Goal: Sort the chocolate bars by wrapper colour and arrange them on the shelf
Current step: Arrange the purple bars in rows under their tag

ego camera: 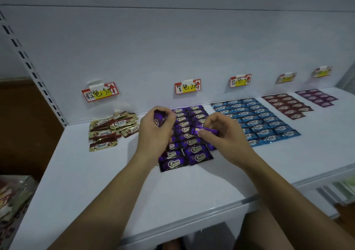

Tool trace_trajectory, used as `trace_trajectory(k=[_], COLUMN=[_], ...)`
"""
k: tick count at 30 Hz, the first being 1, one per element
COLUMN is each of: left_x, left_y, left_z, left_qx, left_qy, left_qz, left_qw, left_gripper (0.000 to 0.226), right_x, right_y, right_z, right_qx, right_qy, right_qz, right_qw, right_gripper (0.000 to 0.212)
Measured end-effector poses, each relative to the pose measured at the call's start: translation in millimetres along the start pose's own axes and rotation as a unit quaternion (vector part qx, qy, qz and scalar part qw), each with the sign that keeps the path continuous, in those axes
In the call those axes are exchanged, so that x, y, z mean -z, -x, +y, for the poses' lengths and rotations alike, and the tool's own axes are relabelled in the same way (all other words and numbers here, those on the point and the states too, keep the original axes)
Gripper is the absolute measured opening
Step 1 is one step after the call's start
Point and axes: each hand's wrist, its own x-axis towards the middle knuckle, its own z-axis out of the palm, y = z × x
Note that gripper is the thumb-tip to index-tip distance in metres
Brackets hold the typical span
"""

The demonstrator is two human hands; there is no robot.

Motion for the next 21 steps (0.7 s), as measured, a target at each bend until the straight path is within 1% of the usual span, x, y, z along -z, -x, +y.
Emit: trace_trajectory(k=[1,2,3,4,6,8,9,13,15,21], left_x=[-1.5,-2.8,-4.7,-6.7,-10.1,-12.2,-12.8,-15.7,-17.9,-22.3], left_y=[4.5,9.5,13.4,15.7,17.2,17.8,18.4,23.1,25.0,29.0], left_z=[-1.2,-2.4,-4.0,-5.5,-10.8,-15.5,-17.0,-19.9,-20.2,-17.9], left_qx=[-0.067,-0.124,-0.171,-0.205,-0.237,-0.243,-0.243,-0.255,-0.263,-0.269], left_qy=[-0.114,-0.209,-0.281,-0.329,-0.389,-0.43,-0.445,-0.485,-0.496,-0.517], left_qz=[-0.014,-0.032,-0.053,-0.08,-0.139,-0.179,-0.192,-0.224,-0.23,-0.252], left_qw=[0.991,0.97,0.943,0.918,0.88,0.851,0.84,0.806,0.795,0.772], left_gripper=[0.005,0.005,0.008,0.013,0.021,0.024,0.024,0.024,0.026,0.024], right_x=[8.7,17.1,25.1,32.1,42.3,46.3,46.4,43.5,42.4,45.1], right_y=[5.8,11.7,17.5,22.8,32.5,40.3,43.4,47.5,47.3,51.1], right_z=[3.6,7.2,12.0,16.3,23.3,27.8,30.2,36.0,39.9,39.6], right_qx=[-0.005,-0.005,-0.001,0.008,0.024,0.026,0.026,0.038,0.053,0.061], right_qy=[0.029,0.075,0.132,0.18,0.226,0.247,0.259,0.319,0.343,0.345], right_qz=[0.015,0.027,0.038,0.045,0.048,0.043,0.043,0.046,0.052,0.063], right_qw=[0.999,0.997,0.991,0.983,0.973,0.968,0.965,0.946,0.936,0.934], right_gripper=[0.016,0.018,0.018,0.018,0.013,0.009,0.01,0.011,0.01,0.014])
